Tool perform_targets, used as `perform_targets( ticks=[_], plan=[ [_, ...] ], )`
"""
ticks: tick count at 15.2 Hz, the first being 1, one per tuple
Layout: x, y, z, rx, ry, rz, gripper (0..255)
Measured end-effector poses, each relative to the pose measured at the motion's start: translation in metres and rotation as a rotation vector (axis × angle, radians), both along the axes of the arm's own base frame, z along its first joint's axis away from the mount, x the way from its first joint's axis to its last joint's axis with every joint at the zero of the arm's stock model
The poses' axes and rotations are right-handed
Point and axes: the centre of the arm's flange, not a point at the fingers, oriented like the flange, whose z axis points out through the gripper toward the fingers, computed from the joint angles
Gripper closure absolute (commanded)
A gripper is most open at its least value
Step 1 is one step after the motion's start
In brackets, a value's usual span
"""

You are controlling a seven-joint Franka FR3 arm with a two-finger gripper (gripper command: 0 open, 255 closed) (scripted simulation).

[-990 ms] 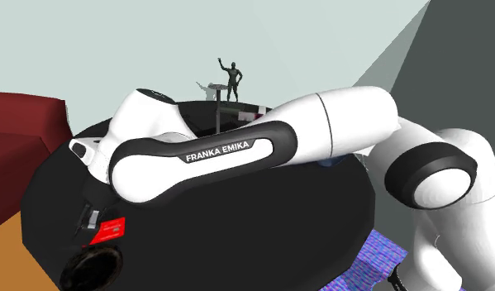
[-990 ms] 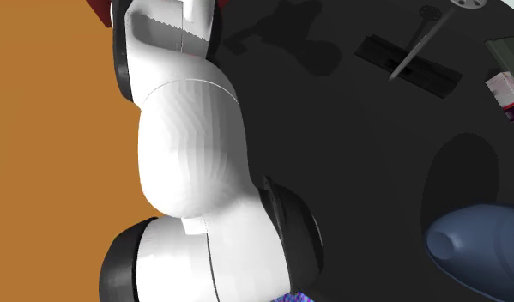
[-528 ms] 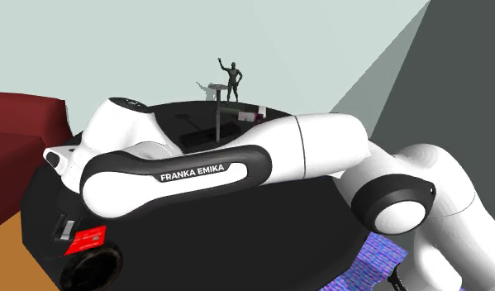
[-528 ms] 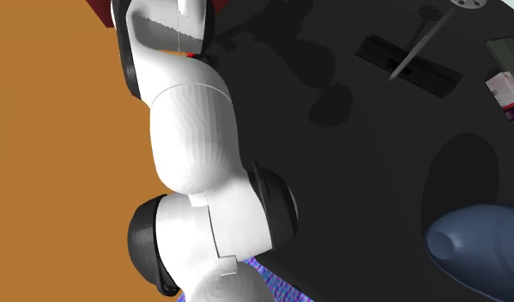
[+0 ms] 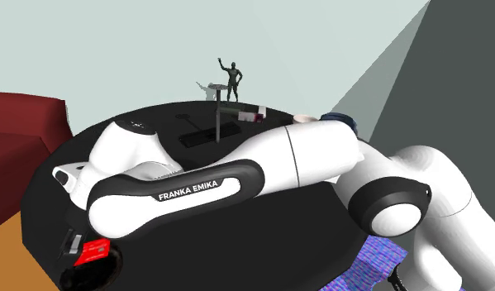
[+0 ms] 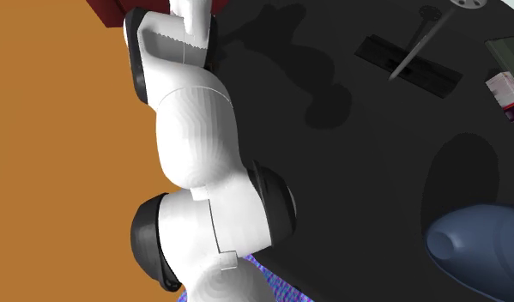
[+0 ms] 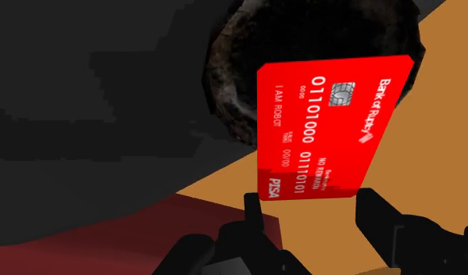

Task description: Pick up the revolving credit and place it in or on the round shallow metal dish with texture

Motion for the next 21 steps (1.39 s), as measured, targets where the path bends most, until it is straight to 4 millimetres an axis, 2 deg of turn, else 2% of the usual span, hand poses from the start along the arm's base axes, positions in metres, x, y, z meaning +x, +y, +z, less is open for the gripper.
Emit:
perform_targets(
  ticks=[4,10,11,17,21],
  plan=[
    [-0.001,0.0,-0.02,0.0,0.0,0.0,255],
    [-0.001,0.0,-0.023,0.0,0.0,0.0,255],
    [-0.001,0.0,-0.023,0.0,0.0,0.0,0],
    [-0.001,0.0,-0.023,0.0,0.0,0.0,0],
    [-0.006,-0.02,0.01,0.0,0.0,0.0,0]
  ],
)
